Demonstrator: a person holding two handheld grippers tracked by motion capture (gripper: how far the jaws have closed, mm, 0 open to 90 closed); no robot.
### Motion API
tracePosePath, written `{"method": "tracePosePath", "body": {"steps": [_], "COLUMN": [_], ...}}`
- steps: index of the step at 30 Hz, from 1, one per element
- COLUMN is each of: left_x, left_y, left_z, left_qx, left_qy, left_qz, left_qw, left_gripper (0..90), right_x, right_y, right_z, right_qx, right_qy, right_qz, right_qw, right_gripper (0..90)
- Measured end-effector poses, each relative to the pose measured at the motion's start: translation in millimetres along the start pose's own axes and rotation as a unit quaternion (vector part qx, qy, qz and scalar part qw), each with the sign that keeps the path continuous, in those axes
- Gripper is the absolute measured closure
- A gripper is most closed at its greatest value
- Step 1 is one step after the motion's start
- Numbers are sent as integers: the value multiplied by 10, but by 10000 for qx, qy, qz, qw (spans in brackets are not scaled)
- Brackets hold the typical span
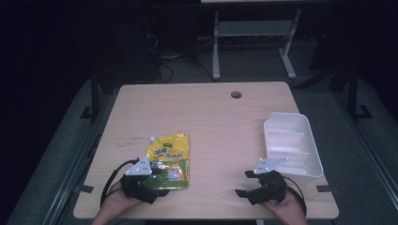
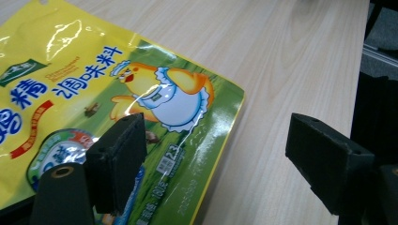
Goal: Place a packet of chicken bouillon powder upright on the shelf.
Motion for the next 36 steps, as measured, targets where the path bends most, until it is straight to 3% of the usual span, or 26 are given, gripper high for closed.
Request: {"method": "tracePosePath", "body": {"steps": [13,18,21,31,36], "left_x": [29,51,73,137,162], "left_y": [-70,-64,-55,-16,-8], "left_z": [-180,-253,-313,-452,-504], "left_qx": [-241,-350,-356,-474,-529], "left_qy": [-300,-371,-473,-683,-768], "left_qz": [101,55,49,-89,-158], "left_qw": [9992,9987,9982,9965,9955], "left_gripper": [264,302,325,404,493], "right_x": [-50,-175,-245,-673,-1032], "right_y": [58,133,185,335,423], "right_z": [-25,-60,-37,114,248], "right_qx": [-60,-164,-165,-352,-447], "right_qy": [-63,-183,-179,-185,-149], "right_qz": [10,29,-108,-152,-150], "right_qw": [10000,9997,9996,9991,9988], "right_gripper": [210,210,215,225,225]}}
Point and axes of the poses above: each handheld gripper's, and its own axes: y roughly forward along the jaws, x roughly out of its underside, z roughly to its right, the point moved 8 cm from there along y, roughly forward along the jaws, and after that the axes turned 15 degrees about -x, right-handed, at the moved point
